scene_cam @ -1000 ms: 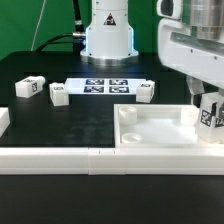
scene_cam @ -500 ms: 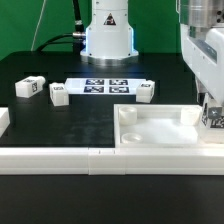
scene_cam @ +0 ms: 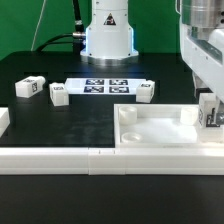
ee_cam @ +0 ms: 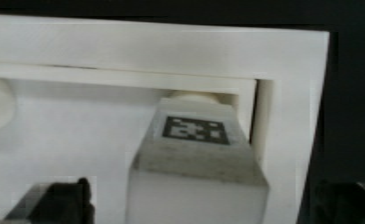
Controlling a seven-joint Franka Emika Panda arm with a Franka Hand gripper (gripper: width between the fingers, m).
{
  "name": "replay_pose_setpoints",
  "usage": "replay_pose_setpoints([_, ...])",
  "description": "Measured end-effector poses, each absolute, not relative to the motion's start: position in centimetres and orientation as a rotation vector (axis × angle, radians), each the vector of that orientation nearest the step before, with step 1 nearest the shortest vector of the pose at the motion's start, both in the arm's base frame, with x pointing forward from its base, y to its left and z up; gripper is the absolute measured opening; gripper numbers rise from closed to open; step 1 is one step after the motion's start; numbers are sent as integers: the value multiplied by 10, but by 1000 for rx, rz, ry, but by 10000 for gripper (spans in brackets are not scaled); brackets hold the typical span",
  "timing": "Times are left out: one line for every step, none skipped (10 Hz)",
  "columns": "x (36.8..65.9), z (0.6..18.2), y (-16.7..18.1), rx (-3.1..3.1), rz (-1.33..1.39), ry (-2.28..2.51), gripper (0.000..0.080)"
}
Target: Assemble one leg
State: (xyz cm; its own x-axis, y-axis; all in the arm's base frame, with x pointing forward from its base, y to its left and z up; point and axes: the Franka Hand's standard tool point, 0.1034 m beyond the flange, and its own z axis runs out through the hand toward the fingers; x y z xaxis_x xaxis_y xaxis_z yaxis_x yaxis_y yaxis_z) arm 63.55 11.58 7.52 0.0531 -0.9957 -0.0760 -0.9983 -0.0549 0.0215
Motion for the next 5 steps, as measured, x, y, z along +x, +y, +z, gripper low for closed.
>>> replay_pose_setpoints([635,75,118,-2382,107,1983,641])
replay_pose_setpoints([634,75,119,-2504,99,1825,647])
replay_pose_setpoints([634,75,122,-2630,95,1632,647])
replay_pose_setpoints([634,75,125,-2718,89,1472,647])
replay_pose_setpoints([635,75,124,-2806,76,1281,649])
